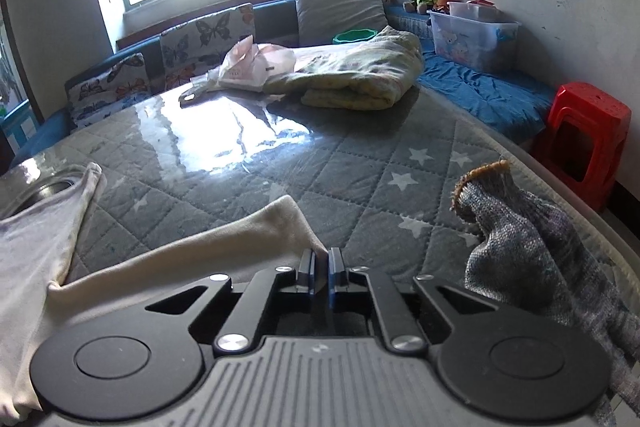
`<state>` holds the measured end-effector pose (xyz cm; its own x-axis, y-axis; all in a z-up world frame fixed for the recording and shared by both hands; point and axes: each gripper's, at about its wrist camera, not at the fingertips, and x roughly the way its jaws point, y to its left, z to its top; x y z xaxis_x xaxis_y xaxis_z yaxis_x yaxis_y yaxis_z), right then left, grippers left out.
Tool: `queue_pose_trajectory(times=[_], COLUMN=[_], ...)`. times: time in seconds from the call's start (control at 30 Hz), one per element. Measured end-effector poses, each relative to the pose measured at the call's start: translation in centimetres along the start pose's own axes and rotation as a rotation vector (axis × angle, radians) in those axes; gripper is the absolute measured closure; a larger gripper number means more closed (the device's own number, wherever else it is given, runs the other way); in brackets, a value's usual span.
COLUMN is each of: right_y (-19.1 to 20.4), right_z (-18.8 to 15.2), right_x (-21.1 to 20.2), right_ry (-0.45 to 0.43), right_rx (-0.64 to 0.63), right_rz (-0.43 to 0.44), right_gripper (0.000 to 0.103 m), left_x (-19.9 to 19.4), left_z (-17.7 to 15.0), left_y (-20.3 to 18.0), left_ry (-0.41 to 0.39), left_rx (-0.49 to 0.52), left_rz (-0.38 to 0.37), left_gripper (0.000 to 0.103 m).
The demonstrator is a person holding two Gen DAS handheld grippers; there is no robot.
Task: Fold clothes
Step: 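Lift the sleeve with the right tool and carry it across the body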
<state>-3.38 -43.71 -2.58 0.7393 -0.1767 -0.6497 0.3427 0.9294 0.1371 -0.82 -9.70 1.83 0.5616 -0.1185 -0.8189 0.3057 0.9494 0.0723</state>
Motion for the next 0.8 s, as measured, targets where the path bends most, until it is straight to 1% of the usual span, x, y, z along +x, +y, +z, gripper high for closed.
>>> queue_pose_trajectory(times=[0.3, 0.5, 0.63, 0.8], right_y=[-0.2, 0.0, 0.2, 0.5], right_z=[1.2, 2.1, 2.7, 3.3], right_x=[-1.8, -2.6, -2.8, -3.1], right_ry=[-0.056, -0.086, -0.093, -0.101], right_rx=[0.016, 0.004, -0.008, -0.015], right_rz=[0.041, 0.055, 0.067, 0.082], right_gripper=[0.098, 0.098, 0.098, 0.098], left_x=[-0.1, 0.7, 1.4, 2.0], left_z=[1.1, 1.9, 1.9, 1.7], left_y=[-1.1, -2.7, -4.1, -5.1], left_ry=[-0.021, -0.025, -0.015, -0.014], left_rx=[0.03, 0.087, 0.129, 0.159], left_rz=[-0.003, -0.006, -0.02, -0.014], left_gripper=[0.0, 0.0, 0.0, 0.0])
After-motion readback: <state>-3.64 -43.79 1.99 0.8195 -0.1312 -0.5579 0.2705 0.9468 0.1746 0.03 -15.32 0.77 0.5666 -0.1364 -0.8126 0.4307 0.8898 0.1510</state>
